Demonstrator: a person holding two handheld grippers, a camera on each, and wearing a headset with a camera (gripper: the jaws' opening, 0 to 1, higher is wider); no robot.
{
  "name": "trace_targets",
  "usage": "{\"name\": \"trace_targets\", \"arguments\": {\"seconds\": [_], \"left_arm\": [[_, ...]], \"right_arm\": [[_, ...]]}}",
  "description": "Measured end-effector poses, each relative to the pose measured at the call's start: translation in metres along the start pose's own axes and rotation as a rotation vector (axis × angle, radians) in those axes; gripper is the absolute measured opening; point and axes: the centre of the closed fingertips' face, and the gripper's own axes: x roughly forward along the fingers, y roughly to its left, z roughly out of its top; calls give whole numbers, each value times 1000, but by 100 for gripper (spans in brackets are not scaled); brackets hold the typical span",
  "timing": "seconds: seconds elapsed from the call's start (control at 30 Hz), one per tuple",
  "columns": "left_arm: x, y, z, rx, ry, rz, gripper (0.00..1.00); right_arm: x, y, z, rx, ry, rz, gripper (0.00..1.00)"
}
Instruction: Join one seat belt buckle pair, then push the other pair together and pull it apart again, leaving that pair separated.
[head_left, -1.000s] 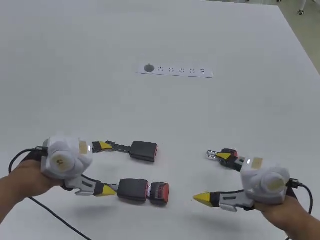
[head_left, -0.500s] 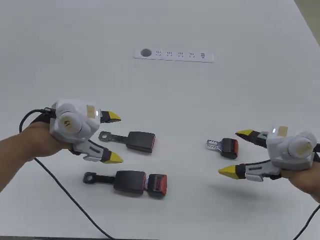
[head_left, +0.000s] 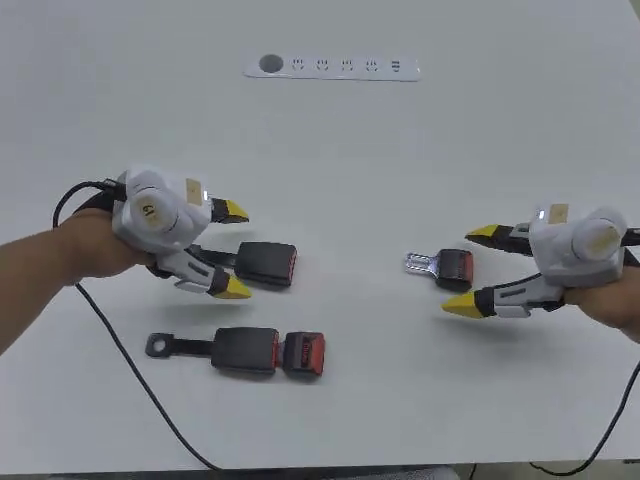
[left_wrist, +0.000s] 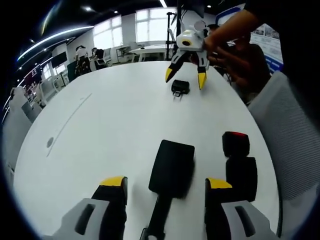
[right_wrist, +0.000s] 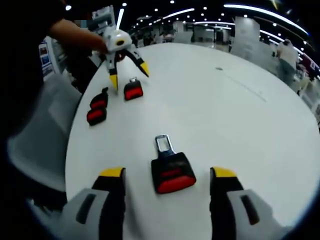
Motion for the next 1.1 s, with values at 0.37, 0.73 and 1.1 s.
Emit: {"name": "trace_targets", "arguments": {"seconds": [0.37,0.73,1.1], "left_arm": [[12,-2,-6,25,33,-35,55],[13,-5,-5,51,36,-45,48],[13,-2,-1,5,15,-15,37]], "right_arm": [[5,2,-7,-50,59,51,62],[4,6,3,-104,53,52,53],[0,6,3,-191,55,51,37]]}}
